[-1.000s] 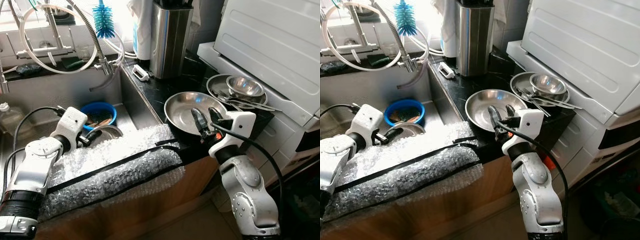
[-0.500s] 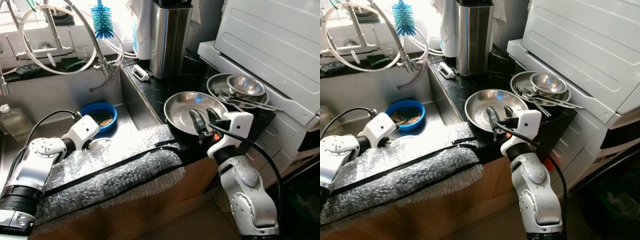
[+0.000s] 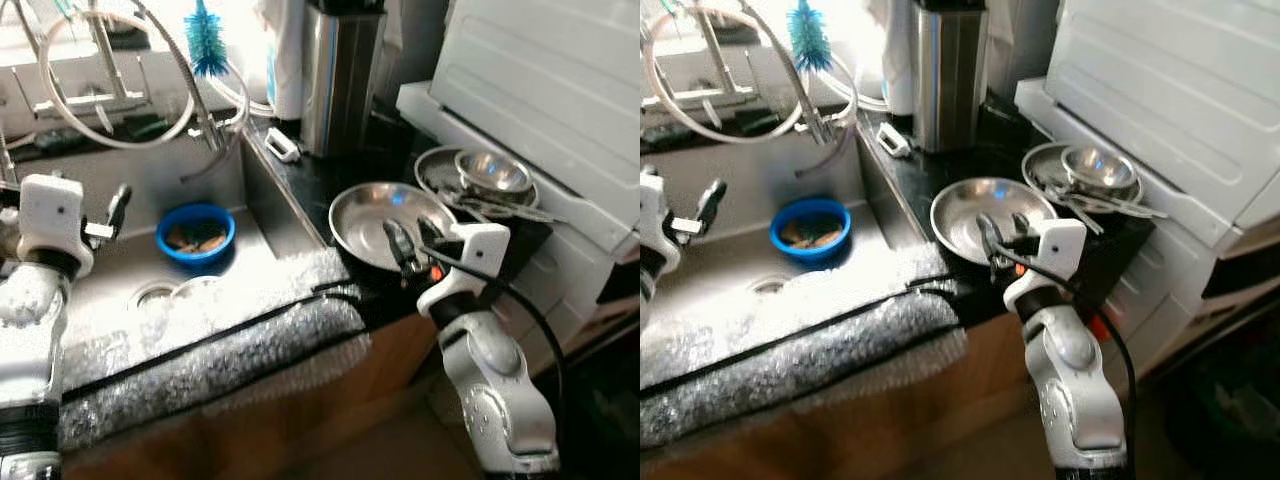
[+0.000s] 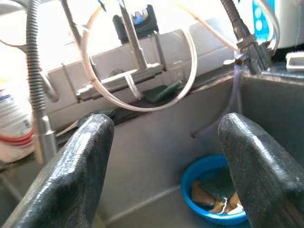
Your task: Kitchen organization
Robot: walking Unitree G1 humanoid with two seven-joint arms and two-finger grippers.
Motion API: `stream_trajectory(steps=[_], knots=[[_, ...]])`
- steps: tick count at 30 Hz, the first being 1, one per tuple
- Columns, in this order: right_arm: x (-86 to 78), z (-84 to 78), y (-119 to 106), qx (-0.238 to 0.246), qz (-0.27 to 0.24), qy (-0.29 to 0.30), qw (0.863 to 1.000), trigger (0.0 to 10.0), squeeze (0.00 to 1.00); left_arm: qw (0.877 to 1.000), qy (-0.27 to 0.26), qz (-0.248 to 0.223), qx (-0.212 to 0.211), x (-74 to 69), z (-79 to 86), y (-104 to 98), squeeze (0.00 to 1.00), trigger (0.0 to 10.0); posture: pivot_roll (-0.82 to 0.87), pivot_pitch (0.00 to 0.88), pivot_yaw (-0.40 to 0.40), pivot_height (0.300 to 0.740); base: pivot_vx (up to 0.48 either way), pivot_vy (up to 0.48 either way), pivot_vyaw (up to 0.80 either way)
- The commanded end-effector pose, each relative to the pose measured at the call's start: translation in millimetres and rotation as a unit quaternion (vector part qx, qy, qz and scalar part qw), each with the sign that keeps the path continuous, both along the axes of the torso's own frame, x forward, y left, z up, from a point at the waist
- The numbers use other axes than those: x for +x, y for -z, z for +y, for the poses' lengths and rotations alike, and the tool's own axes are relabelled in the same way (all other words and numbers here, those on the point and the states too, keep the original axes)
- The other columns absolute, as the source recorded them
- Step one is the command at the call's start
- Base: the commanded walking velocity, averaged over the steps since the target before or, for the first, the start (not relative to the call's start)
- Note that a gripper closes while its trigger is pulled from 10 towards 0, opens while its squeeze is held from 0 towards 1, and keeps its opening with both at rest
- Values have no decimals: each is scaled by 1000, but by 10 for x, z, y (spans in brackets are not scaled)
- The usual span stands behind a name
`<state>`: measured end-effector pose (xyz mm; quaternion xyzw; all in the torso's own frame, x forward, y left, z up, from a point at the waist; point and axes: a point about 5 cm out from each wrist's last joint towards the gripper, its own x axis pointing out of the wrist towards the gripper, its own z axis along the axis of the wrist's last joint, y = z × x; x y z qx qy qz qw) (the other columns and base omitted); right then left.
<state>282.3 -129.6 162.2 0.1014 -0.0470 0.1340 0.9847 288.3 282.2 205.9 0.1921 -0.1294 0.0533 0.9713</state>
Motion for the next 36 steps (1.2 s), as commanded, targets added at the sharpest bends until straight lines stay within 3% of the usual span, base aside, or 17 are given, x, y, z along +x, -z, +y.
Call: stream_trajectory(steps=[1,5,7,11,15,16,21,22,26,27,28,29,33,36], knots=[[-6,-95,-72,-8,-13,18,1000,10000,0,999,-10,-34,2,-88,-40,-133,0,10000,-22,0,-77,740,0,0,0],[-19,-180,-65,-13,-14,37,999,10000,0,999,-20,-41,-19,-169,-148,-70,0,10000,-8,0,-80,740,0,0,0],[-61,-252,-49,-20,-13,60,998,10000,0,998,-23,-42,-39,-189,-239,-23,0,10000,0,0,-84,740,0,0,0],[-195,-361,-12,-26,-6,84,996,10000,0,998,-16,-46,-40,-235,-342,-39,0,10000,-2,0,-86,740,0,0,0],[-318,-517,60,-95,3,78,992,10000,0,999,-8,-35,-41,-278,-362,-39,0,10000,-17,0,-81,740,0,0,0],[-326,-599,65,-121,3,82,989,10000,0,999,-7,-31,-38,-293,-360,-29,0,10000,-22,0,-80,740,0,0,0],[-297,-707,95,-155,12,87,984,10000,0,999,-14,-27,-45,-283,-379,7,0,10000,-27,0,-86,740,0,0,0],[-269,-706,181,-152,38,75,985,10000,0,998,-10,-27,-49,-264,-425,21,0,10000,-28,0,-87,740,0,0,0],[-221,-719,224,-128,46,79,988,10000,0,998,-2,-27,-52,-247,-499,22,0,10000,-16,0,-89,740,0,0,0],[-182,-701,195,-106,42,77,991,10000,294,998,3,-29,-50,-245,-535,3,0,10000,-18,0,-89,740,0,0,0],[-182,-701,195,-106,42,77,991,10000,294,998,3,-29,-50,-245,-535,3,0,10000,-18,0,-89,740,0,0,0],[-164,-679,173,-91,40,71,993,10000,1000,998,4,-29,-49,-245,-543,-2,0,10000,-18,0,-89,740,0,0,0],[-59,-647,65,-55,27,70,996,10000,1000,999,11,-26,-38,-234,-584,7,0,10000,-17,0,-90,740,0,0,0],[-6,-670,81,-19,49,86,995,10000,1000,999,15,-26,-35,-222,-621,6,0,10000,-19,0,-91,740,0,0,0]])
